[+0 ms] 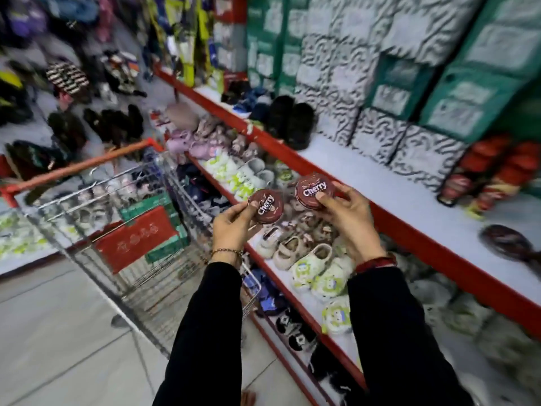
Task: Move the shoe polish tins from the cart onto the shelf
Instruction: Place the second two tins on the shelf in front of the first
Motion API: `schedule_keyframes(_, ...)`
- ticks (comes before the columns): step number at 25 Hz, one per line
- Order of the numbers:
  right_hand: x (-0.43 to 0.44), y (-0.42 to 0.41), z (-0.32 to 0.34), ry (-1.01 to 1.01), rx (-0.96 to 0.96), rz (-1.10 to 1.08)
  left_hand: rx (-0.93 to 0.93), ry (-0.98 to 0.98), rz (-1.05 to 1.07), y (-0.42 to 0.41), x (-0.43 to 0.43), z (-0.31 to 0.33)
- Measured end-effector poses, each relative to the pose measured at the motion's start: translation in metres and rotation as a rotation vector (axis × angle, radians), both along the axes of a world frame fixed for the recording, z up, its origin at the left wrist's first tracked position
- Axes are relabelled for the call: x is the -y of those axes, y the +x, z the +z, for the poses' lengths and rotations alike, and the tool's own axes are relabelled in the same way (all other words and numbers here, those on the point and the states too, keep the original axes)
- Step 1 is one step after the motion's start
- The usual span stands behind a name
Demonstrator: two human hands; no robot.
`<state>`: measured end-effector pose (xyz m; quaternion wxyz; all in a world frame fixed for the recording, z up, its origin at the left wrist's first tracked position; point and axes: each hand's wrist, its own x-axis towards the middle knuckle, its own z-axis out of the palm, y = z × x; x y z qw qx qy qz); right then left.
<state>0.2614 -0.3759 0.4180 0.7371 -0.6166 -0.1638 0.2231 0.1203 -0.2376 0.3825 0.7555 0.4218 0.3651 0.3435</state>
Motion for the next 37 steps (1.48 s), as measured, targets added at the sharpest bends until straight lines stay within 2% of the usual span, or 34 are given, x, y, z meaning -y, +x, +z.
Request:
schedule_keyframes(5,0.093,0.026,0.046,0.054,0.035,-0.201,0.049,0.096,-0.246,0.066,0.057,0.051)
schedule_keyframes(10,0.177,0.040,0.066,0.048,0.088,-0.417,0.093,0.096,-0.489,0.129,0.117,0.075)
schedule_keyframes(15,0.248,0.043,0.068,-0.065,0.061,-0.589,0.046,0.143,-0.710,0.176,0.169,0.086)
schedule_keyframes(18,0.279,0.048,0.062,-0.237,0.013,-0.661,-0.058,0.222,-0.884,0.196,0.191,0.087)
schedule_keyframes(22,0.302,0.055,0.044,-0.481,-0.052,-0.672,-0.188,0.284,-1.075,0.213,0.207,0.081)
schedule_keyframes(25,0.308,0.060,0.033,-0.531,-0.117,-0.664,-0.265,0.369,-1.146,0.225,0.209,0.073)
schedule_keyframes(31,0.306,0.060,0.034,-0.773,-0.062,-0.770,-0.410,0.692,-1.213,0.240,0.203,0.063)
schedule_keyframes(37,0.301,0.056,0.042,-0.852,-0.004,-0.712,-0.444,0.792,-1.284,0.243,0.207,0.062)
